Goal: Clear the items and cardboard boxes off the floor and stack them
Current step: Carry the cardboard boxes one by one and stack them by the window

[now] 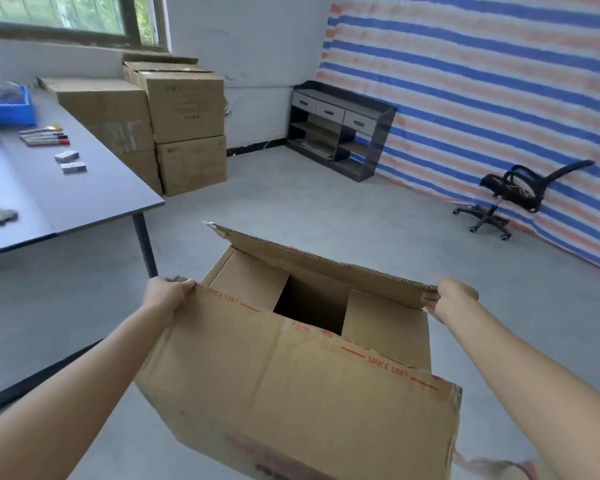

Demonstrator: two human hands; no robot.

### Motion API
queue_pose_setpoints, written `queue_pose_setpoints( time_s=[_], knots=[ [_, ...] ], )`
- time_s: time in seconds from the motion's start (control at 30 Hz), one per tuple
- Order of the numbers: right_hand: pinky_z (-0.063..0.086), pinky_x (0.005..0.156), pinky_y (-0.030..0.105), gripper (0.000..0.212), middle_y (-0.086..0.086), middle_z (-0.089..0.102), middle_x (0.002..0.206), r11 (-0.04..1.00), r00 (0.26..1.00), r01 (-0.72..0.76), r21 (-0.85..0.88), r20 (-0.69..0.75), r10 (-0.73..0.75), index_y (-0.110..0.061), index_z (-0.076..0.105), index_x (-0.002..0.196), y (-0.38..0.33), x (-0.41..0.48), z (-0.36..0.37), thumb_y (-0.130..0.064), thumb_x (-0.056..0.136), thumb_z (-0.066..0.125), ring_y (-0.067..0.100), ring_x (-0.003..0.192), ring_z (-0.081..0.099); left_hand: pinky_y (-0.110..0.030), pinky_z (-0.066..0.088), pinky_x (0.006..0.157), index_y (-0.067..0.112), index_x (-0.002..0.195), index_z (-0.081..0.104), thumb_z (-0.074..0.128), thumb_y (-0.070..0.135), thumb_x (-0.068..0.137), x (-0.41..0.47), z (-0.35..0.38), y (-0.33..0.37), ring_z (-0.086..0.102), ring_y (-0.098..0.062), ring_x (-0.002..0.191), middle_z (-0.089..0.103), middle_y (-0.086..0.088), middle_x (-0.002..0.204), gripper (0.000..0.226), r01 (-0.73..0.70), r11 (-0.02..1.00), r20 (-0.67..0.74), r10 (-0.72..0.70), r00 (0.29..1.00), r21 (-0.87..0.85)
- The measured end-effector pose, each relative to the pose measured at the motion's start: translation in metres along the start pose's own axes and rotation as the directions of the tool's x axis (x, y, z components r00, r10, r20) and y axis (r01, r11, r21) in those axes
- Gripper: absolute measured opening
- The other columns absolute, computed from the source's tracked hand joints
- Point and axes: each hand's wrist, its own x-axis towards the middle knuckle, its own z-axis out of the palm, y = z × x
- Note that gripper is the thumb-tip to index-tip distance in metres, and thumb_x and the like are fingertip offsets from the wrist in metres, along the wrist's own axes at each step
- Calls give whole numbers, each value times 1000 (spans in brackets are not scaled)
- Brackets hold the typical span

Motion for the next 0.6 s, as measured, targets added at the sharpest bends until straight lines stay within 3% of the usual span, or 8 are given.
queue_pose_setpoints(
  time_s=[0.07, 0.1, 0.17, 0.3, 0.37, 0.43, 0.53, 0.6],
  knots=[
    [56, 70, 32, 17, 15, 51, 54, 1000, 1000, -25, 16, -5, 25, -4, 49, 93, -8, 31, 16, 6, 89, 35, 24, 35, 46, -31, 45, 75, -1, 84, 61, 66, 12, 86, 24, 24, 11, 55, -26, 78, 59, -12, 85, 14, -10, 1000, 20, 10, 1000, 12],
    [51, 87, 38, 18, 15, 51, 54, 999, 999, -36, 8, -14, 36, -5, 48, 96, -12, 49, 25, 5, 90, 35, 25, 38, 46, -31, 46, 76, -1, 84, 61, 66, 12, 86, 35, 36, 17, 55, -26, 79, 59, -11, 83, 14, -19, 1000, 30, 18, 999, 17],
    [43, 97, 42, 20, 16, 50, 42, 998, 998, -55, 10, -20, 56, -6, 50, 99, -21, 83, 44, 3, 90, 34, 25, 32, 46, -28, 44, 70, 0, 85, 61, 65, 11, 86, 59, 63, 33, 55, -24, 77, 57, -7, 75, 12, -33, 999, 46, 32, 998, 21],
    [45, 98, 41, 28, 14, 45, 32, 995, 995, -96, 40, -9, 96, -6, 55, 107, -46, 156, 95, 3, 90, 34, 26, 43, 43, -28, 40, 71, 1, 82, 60, 67, 14, 85, 111, 118, 71, 54, -25, 79, 57, -9, 74, 15, -37, 997, 27, 35, 999, 72],
    [55, 76, 35, 23, 6, 39, 21, 993, 996, -92, 68, 28, 90, -8, 51, 101, -67, 187, 126, 2, 90, 33, 25, 32, 47, -28, 40, 68, 0, 85, 60, 68, 17, 85, 139, 144, 90, 54, -25, 76, 57, -10, 76, 19, -20, 997, 14, 19, 1000, 79],
    [48, 46, 26, 22, 4, 38, 20, 993, 996, -79, 92, 50, 75, -7, 48, 99, -84, 216, 156, 5, 90, 32, 16, 17, 41, -27, 39, 64, -1, 88, 59, 67, 17, 86, 167, 169, 111, 52, -22, 69, 57, -11, 79, 20, -15, 996, -16, 16, 1000, 93],
    [49, 63, 33, 24, 12, 48, 36, 986, 996, -50, 160, 78, 38, -7, 47, 98, -113, 246, 199, 9, 88, 33, 11, 14, 35, -29, 40, 70, -5, 100, 62, 66, 17, 87, 206, 203, 140, 53, -26, 79, 57, -12, 85, 27, -25, 996, -69, 32, 997, 89],
    [49, 60, 33, 32, 20, 55, 62, 989, 997, 6, 148, 71, -17, -10, 52, 106, -129, 267, 227, 9, 88, 33, 12, 15, 37, -29, 40, 74, -6, 104, 62, 66, 17, 86, 230, 223, 153, 52, -26, 83, 56, -8, 76, 29, -16, 998, -101, 22, 995, 60]
  ],
)
